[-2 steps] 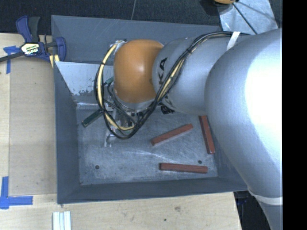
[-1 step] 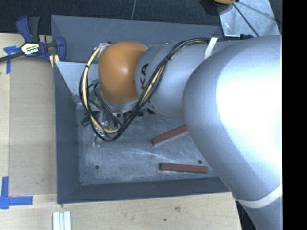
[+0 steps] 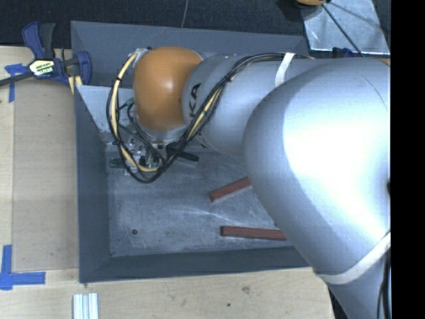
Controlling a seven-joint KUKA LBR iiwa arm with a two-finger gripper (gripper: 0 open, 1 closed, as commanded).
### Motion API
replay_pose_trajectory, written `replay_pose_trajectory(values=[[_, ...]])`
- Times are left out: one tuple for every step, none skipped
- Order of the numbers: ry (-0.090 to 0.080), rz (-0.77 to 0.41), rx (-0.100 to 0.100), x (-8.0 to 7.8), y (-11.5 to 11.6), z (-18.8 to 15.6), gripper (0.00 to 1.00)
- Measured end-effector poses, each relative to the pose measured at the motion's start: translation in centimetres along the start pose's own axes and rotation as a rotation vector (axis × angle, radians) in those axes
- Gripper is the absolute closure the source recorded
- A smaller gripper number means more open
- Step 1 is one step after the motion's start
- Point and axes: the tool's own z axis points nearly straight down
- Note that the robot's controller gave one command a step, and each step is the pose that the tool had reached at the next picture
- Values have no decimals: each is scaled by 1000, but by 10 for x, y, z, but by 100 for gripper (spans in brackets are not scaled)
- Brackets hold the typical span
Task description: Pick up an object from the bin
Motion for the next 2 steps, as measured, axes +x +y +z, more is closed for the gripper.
replay_pose_trajectory(values=[[0,0,0,0,0,0,100],[13,-9,5,12,1,-118,100]])
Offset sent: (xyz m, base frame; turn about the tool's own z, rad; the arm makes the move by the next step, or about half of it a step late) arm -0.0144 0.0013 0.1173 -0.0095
